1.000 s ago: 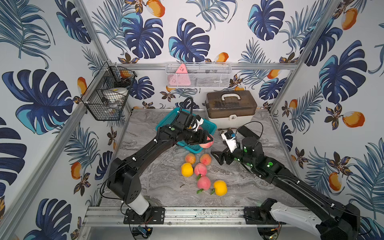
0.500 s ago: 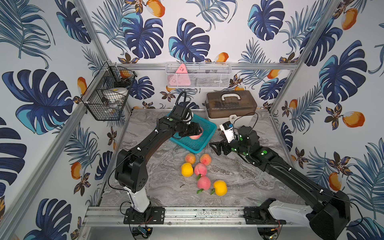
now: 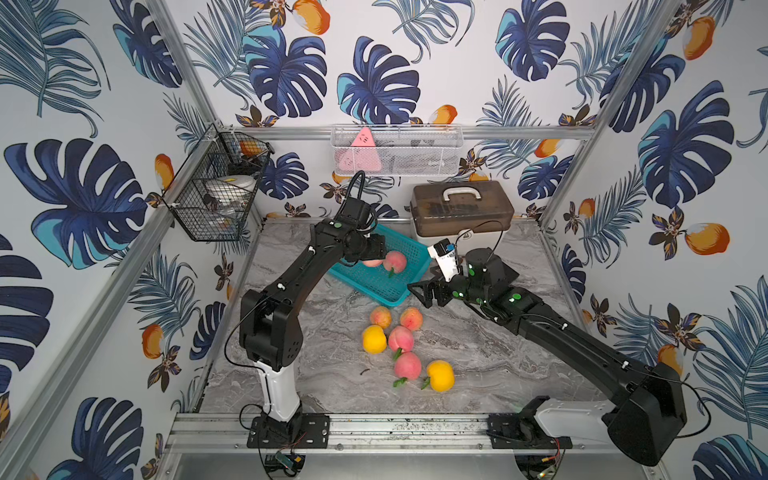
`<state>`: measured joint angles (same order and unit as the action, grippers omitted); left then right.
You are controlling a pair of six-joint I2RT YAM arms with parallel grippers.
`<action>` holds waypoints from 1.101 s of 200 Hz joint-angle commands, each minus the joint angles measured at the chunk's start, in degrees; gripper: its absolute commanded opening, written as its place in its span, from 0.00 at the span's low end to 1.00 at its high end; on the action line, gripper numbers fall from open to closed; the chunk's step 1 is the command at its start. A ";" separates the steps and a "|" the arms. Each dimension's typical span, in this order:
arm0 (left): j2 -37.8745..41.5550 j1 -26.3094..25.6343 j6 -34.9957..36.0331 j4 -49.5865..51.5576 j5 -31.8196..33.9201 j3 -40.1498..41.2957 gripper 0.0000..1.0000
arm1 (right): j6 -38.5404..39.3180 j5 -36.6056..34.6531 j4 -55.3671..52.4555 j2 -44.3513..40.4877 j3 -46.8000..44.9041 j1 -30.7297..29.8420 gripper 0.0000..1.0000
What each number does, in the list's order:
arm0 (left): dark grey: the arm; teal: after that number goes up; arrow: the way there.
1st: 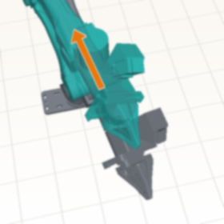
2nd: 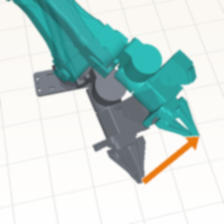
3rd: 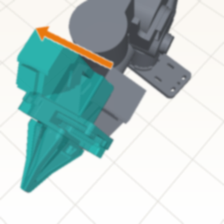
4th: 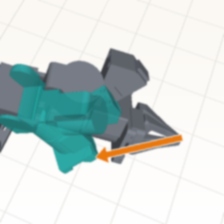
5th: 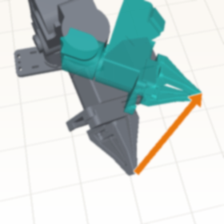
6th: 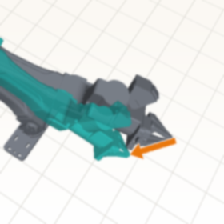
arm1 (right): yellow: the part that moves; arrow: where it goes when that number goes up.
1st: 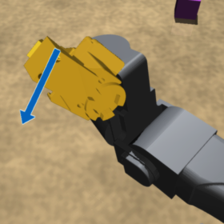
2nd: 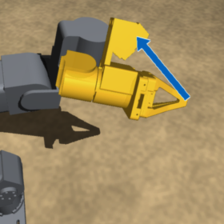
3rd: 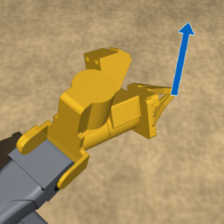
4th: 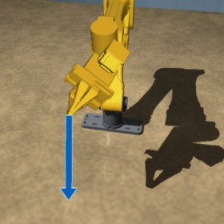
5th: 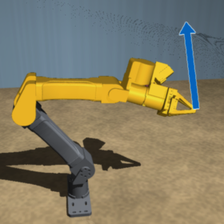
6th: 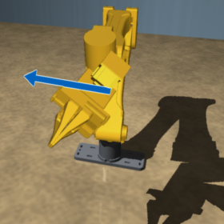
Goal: Put the peaches into the basket
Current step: Place the peach in the basket.
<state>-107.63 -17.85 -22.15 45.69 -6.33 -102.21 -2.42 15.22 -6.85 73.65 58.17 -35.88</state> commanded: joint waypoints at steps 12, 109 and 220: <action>-2.07 1.15 0.88 1.31 2.20 -0.97 0.67 | -1.10 1.11 3.20 0.18 0.17 -0.85 1.00; -12.10 2.08 2.24 1.73 13.45 -6.75 0.69 | -0.84 2.93 3.46 -0.33 -0.06 -1.03 1.00; -14.41 2.16 -0.19 -6.37 21.78 -2.83 0.69 | -0.38 3.32 3.91 -0.17 -0.76 -0.94 1.00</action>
<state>-121.99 -15.81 -21.10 42.89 12.40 -106.06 -2.57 18.28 -4.62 73.82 57.74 -36.86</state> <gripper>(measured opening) 0.732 0.998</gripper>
